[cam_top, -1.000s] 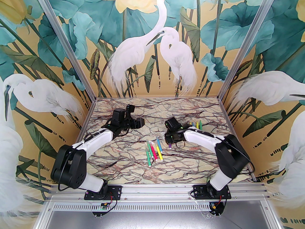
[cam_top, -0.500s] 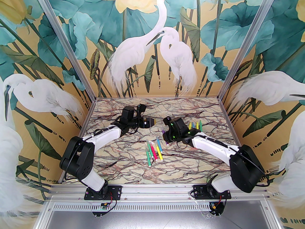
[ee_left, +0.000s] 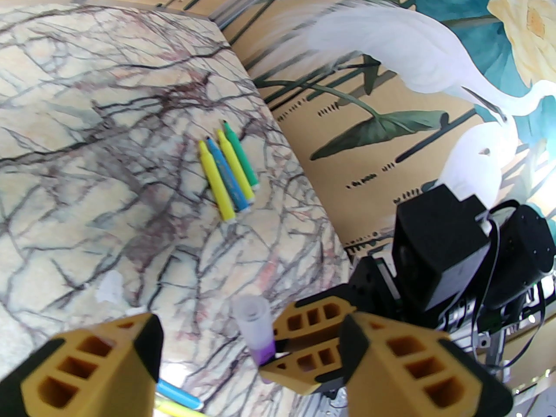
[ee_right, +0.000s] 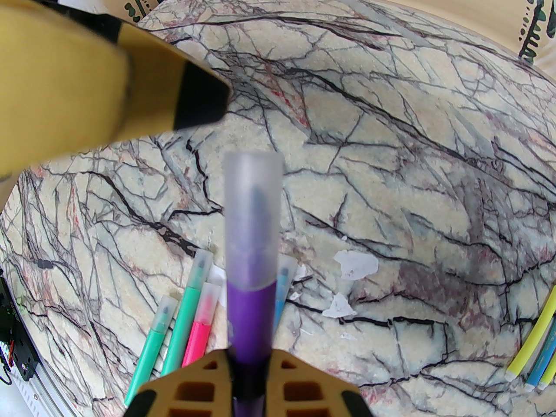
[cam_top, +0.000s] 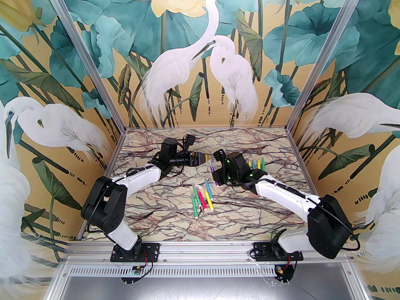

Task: Open the pen caps

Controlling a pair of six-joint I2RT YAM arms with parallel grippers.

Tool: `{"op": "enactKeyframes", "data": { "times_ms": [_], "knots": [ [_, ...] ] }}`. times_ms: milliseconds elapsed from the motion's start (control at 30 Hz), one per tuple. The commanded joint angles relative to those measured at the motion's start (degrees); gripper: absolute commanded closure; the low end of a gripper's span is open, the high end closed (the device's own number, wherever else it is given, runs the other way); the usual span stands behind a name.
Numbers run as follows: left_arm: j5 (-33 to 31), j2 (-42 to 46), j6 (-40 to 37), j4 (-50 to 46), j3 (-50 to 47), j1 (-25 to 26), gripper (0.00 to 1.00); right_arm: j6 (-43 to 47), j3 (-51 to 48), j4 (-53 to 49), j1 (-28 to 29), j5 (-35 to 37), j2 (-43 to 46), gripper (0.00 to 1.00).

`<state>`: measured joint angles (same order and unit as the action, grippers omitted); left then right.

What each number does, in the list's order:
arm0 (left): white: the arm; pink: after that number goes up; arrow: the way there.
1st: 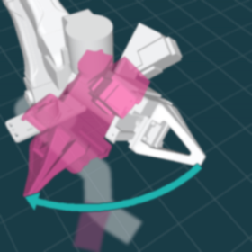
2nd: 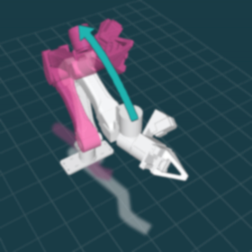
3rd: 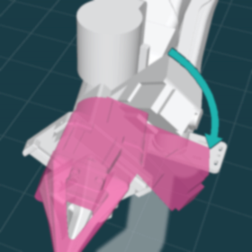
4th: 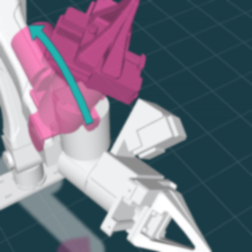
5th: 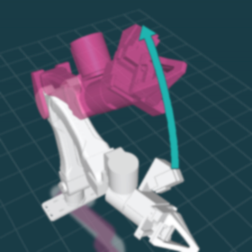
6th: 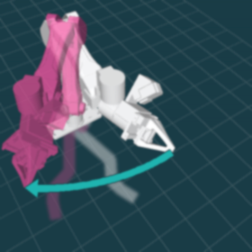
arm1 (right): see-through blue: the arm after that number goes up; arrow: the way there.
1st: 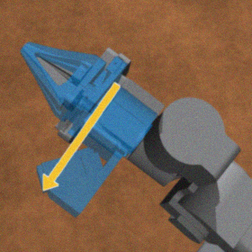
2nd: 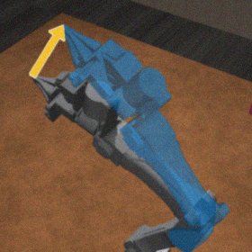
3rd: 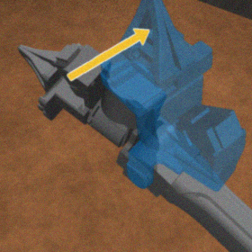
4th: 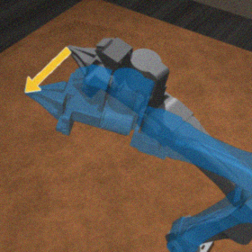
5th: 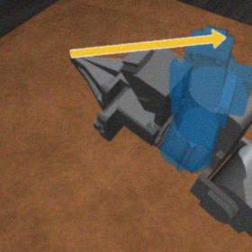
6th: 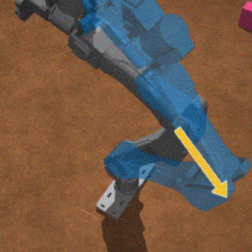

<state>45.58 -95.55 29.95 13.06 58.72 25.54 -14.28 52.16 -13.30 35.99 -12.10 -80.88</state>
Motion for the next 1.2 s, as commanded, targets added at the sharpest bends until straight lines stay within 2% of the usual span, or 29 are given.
{"op": "enactKeyframes", "data": {
  "times_ms": [0,133,667,867,1167],
  "knots": [
    [3.6,-1.5,1.5,2.0,0.5,0.6,0.32,1.3,0.7,1.3,0.3,-1.1,1.8,0.95],
    [4.2,-2.1,1.9,2.5,0.6,0.8,0.34,1.6,1.1,1.3,0.3,-1.8,1.6,0.96],
    [7.7,-4.0,3.2,3.5,1.8,1.4,0.55,2.2,2.4,2.1,0.4,-2.9,1.0,0.96],
    [8.2,-4.1,3.4,3.7,2.0,1.5,0.68,2.2,2.3,2.6,0.5,-2.8,0.9,0.96],
    [8.7,-4.3,4.4,5.0,2.1,1.5,0.82,2.2,2.2,3.0,0.5,-2.7,0.9,0.96]
  ]
}}
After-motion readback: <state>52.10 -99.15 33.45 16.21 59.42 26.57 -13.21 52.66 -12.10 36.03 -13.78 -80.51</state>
